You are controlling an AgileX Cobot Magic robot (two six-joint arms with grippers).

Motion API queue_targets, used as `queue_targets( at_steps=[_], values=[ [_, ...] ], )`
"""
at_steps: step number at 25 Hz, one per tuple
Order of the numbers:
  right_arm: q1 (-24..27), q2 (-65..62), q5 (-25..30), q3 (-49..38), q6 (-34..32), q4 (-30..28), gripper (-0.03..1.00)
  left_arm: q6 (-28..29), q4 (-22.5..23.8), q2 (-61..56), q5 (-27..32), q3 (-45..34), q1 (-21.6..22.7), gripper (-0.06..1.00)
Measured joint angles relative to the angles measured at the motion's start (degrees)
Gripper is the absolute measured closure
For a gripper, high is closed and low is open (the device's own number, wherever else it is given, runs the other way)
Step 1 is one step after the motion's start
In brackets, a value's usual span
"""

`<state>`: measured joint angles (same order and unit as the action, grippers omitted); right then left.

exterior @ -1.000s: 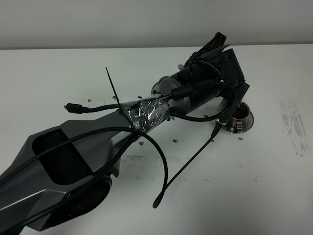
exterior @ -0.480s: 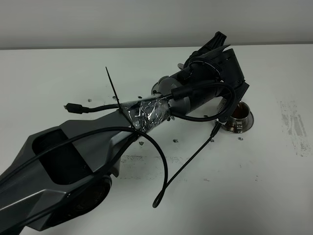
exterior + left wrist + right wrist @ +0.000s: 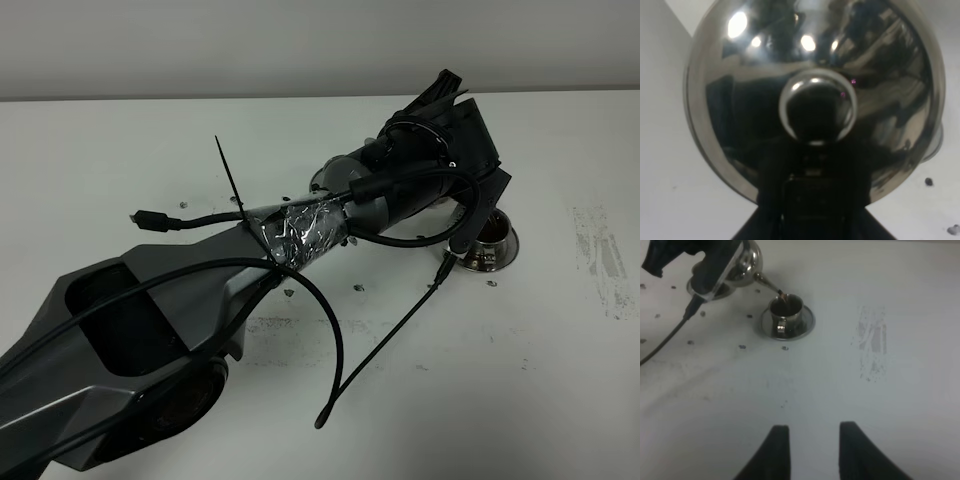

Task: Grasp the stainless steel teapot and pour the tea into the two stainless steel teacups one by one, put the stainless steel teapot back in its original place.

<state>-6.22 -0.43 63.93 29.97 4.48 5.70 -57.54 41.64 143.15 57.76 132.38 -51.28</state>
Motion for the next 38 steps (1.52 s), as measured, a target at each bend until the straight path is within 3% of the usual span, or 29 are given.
queue_targets(
  at_steps=[15,23,30,38],
  values=[
    [0.00,0.00,0.00,0.00,0.00,0.00,0.74,3.15,-9.45,-0.05,1.32,0.18,2.27,0.75],
    [0.00,0.00,0.00,0.00,0.00,0.00,0.74,13.94,-17.20,-4.29,5.71,-0.03,3.77,0.75],
    [0.00,0.00,0.00,0.00,0.00,0.00,0.74,17.25,-25.24,-13.52,4.97,-12.55,4.37,0.75],
    [0.00,0.00,0.00,0.00,0.00,0.00,0.74,28.38,-31.06,-16.11,-1.30,-20.79,4.76,0.75]
  ],
)
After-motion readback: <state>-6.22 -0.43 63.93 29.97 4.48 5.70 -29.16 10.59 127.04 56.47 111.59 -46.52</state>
